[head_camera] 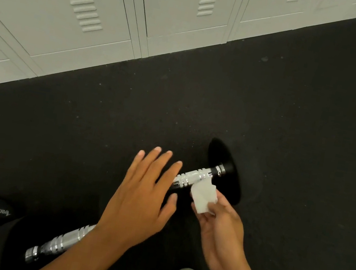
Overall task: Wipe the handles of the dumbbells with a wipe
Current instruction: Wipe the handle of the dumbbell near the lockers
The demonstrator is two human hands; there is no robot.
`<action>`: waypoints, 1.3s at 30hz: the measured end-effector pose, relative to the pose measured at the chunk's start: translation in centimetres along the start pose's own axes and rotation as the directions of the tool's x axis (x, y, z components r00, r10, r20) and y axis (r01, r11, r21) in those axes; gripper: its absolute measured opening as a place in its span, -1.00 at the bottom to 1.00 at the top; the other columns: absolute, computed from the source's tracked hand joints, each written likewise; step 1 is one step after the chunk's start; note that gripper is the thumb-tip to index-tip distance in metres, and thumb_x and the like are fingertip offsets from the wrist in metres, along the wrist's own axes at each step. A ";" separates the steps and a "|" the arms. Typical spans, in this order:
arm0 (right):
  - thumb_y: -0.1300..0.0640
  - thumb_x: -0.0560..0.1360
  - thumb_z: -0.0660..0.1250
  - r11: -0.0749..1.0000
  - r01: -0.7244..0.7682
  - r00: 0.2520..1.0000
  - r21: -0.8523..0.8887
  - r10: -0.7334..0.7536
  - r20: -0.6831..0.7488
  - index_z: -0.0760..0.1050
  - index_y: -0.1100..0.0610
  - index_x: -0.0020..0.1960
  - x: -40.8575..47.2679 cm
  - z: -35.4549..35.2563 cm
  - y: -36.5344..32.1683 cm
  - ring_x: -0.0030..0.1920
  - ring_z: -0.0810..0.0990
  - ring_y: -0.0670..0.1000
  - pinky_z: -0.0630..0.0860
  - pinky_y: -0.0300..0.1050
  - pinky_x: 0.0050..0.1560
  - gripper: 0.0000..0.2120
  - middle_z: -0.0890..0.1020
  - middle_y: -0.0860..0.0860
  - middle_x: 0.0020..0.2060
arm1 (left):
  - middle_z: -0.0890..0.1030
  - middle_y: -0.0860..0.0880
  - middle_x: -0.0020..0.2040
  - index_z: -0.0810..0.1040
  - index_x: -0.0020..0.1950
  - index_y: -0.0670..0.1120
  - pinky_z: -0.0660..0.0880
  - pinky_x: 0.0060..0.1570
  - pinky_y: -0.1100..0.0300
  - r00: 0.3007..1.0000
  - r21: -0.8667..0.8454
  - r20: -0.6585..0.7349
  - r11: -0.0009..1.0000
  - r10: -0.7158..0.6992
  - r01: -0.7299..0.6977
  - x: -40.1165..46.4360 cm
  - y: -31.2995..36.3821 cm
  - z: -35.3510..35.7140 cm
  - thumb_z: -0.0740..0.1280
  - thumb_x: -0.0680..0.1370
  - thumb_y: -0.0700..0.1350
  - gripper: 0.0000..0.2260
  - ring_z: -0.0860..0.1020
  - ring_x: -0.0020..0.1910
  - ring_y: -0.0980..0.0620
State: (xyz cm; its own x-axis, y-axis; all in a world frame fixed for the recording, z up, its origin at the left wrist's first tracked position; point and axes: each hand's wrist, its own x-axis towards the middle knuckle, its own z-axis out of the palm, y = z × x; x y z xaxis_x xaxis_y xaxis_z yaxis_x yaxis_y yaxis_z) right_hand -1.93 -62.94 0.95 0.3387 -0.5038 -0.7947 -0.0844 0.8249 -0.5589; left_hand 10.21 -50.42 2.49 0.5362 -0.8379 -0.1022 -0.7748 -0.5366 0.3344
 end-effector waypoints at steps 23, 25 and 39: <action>0.33 0.54 0.29 0.019 0.686 0.395 -0.727 -0.849 0.350 0.61 0.05 0.20 2.3 0.5 -4.2 0.19 0.52 -0.08 0.41 -0.37 0.17 -0.68 0.60 -0.15 0.06 | 0.57 -0.12 0.05 0.53 0.31 -0.14 0.40 -0.17 0.08 0.847 0.189 0.479 0.969 -0.230 0.157 8.0 5.2 -0.9 0.32 0.61 -0.10 -0.72 0.49 -0.14 -0.03; 0.36 0.54 0.28 -0.008 0.673 0.384 -0.739 -0.851 0.359 0.61 0.07 0.20 3.1 0.0 -4.4 0.18 0.50 -0.10 0.37 -0.44 0.17 -0.68 0.60 -0.13 0.06 | 0.55 -0.14 0.21 0.40 0.43 -0.16 0.47 -0.05 0.04 0.871 0.116 0.447 0.979 -0.202 0.168 8.0 6.2 0.4 0.26 0.65 -0.12 -0.64 0.53 0.00 -0.06; 0.41 0.55 0.24 -0.322 0.675 0.144 -0.664 -0.825 0.546 0.59 0.24 0.32 6.9 -2.4 -2.0 0.38 0.40 0.11 0.32 -0.09 0.46 -0.62 0.59 0.17 0.25 | 0.53 -0.20 0.28 0.38 0.45 -0.20 0.22 0.49 -0.17 0.807 0.350 0.520 0.932 -0.279 0.097 7.6 6.1 1.2 0.22 0.67 -0.08 -0.62 0.54 0.25 -0.14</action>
State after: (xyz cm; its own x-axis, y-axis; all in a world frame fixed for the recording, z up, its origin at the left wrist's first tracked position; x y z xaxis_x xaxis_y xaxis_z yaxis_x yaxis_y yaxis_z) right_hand -1.65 -68.63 -3.99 0.6301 -0.6131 0.4765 -0.3660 -0.7757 -0.5141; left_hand 9.13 -60.18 2.60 0.4751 -0.5785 -0.6631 -0.7872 -0.6161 -0.0265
